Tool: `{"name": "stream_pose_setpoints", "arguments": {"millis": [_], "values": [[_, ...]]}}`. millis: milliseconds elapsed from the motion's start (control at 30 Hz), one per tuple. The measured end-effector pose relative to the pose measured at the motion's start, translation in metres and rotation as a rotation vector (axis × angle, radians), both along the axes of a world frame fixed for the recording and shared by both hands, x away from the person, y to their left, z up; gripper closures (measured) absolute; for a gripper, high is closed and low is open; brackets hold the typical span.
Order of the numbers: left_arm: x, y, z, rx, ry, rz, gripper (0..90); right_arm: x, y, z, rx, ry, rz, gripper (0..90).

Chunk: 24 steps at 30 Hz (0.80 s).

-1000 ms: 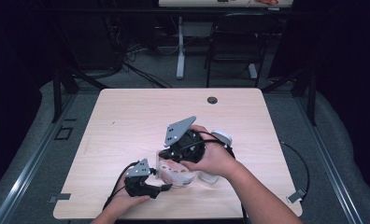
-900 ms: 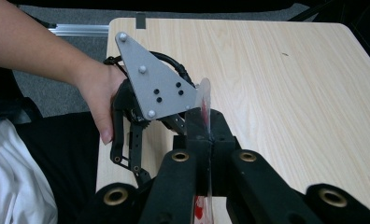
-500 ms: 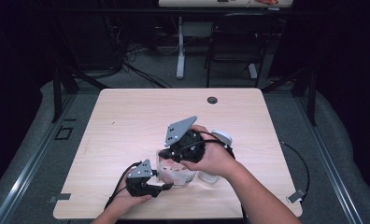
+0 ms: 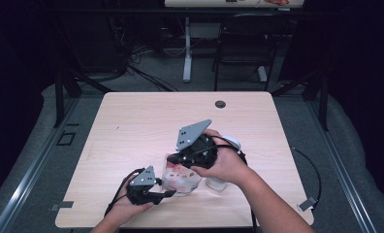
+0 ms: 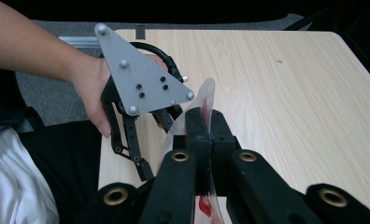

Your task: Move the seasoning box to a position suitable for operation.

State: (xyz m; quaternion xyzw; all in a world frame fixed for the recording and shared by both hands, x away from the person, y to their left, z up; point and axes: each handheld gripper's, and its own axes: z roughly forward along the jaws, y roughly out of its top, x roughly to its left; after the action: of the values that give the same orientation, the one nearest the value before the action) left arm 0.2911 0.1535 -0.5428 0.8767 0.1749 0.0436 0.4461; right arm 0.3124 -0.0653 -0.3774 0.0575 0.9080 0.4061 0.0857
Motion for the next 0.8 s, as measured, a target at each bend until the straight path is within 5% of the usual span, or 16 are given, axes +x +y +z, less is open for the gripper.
{"name": "stream_pose_setpoints", "arguments": {"millis": [800], "values": [[0.001,0.016,0.032,0.083,-0.010,0.001,63.0,0.002,-0.025,0.003,0.075,-0.003,-0.031,90.0]]}}
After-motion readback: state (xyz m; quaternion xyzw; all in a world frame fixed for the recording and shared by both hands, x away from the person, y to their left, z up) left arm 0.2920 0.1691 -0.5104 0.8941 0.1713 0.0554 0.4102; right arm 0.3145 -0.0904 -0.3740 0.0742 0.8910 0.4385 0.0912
